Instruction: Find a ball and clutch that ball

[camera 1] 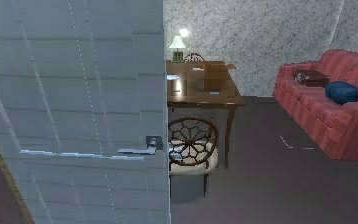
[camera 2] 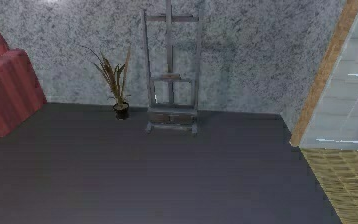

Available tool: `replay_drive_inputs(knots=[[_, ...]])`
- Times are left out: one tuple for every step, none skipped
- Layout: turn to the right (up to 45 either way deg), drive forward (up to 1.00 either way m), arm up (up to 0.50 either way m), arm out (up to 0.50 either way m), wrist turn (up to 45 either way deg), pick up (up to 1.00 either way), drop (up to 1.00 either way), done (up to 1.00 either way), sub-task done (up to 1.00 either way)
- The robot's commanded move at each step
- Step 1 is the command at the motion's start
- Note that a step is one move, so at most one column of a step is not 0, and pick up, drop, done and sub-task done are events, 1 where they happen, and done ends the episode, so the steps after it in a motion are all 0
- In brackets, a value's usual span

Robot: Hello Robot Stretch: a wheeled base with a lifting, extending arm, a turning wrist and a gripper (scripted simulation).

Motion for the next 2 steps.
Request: replay_drive_inputs(knots=[[0.0, 0.05, 0.00, 0.00, 0.0, 0.00, 0.00, 0.00, 0.00], [-45.0, 0.00, 0.00, 0.00, 0.0, 0.00, 0.00, 0.00, 0.00]])
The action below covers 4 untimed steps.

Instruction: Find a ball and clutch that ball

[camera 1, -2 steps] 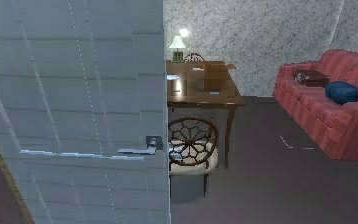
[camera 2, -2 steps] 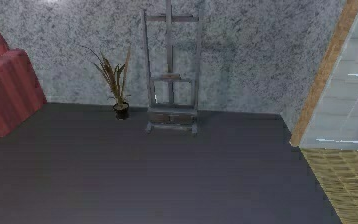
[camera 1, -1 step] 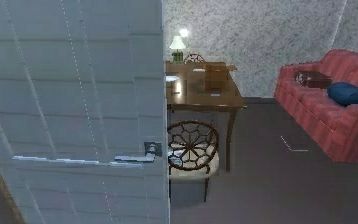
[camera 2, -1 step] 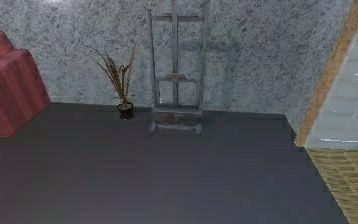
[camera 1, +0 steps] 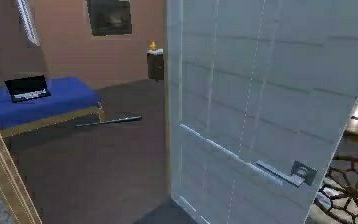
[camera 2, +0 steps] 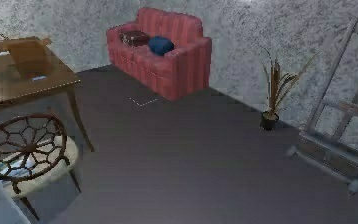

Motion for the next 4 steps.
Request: replay_drive_inputs(knots=[[-27.0, 0.00, 0.00, 0.00, 0.0, 0.00, 0.00, 0.00, 0.00], [0.0, 1.00, 0.00, 0.00, 0.0, 0.00, 0.00, 0.00, 0.00], [-6.0, 0.00, 0.00, 0.00, 0.0, 0.00, 0.00, 0.00, 0.00], [0.0, 0.20, 0.00, 0.00, 0.0, 0.00, 0.00, 0.00, 0.00]])
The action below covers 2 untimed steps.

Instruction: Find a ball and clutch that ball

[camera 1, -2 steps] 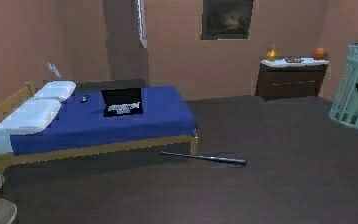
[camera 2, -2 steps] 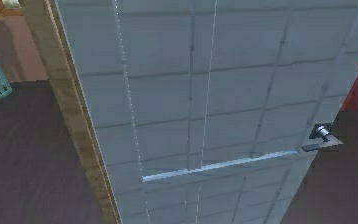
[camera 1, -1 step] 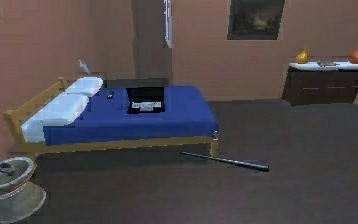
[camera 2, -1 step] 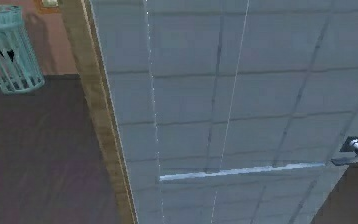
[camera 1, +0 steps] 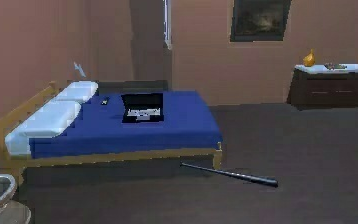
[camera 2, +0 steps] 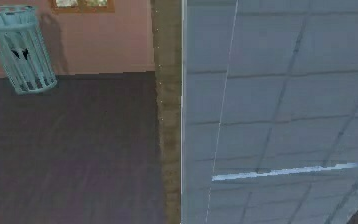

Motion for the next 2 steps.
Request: replay_drive_inputs(knots=[[45.0, 0.00, 0.00, 0.00, 0.0, 0.00, 0.00, 0.00, 0.00], [9.0, 0.00, 0.00, 0.00, 0.0, 0.00, 0.00, 0.00, 0.00]])
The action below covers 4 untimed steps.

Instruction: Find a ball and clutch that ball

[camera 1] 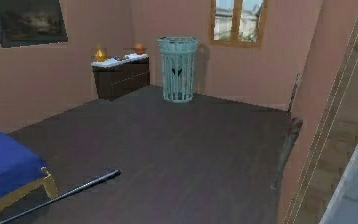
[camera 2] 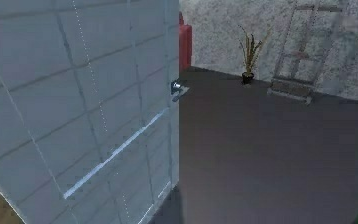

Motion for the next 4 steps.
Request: replay_drive_inputs(knots=[[0.0, 1.00, 0.00, 0.00, 0.0, 0.00, 0.00, 0.00, 0.00], [6.0, 0.00, 0.00, 0.00, 0.0, 0.00, 0.00, 0.00, 0.00], [0.0, 0.65, 0.00, 0.00, 0.0, 0.00, 0.00, 0.00, 0.00], [-36.0, 0.00, 0.00, 0.00, 0.0, 0.00, 0.00, 0.00, 0.00]])
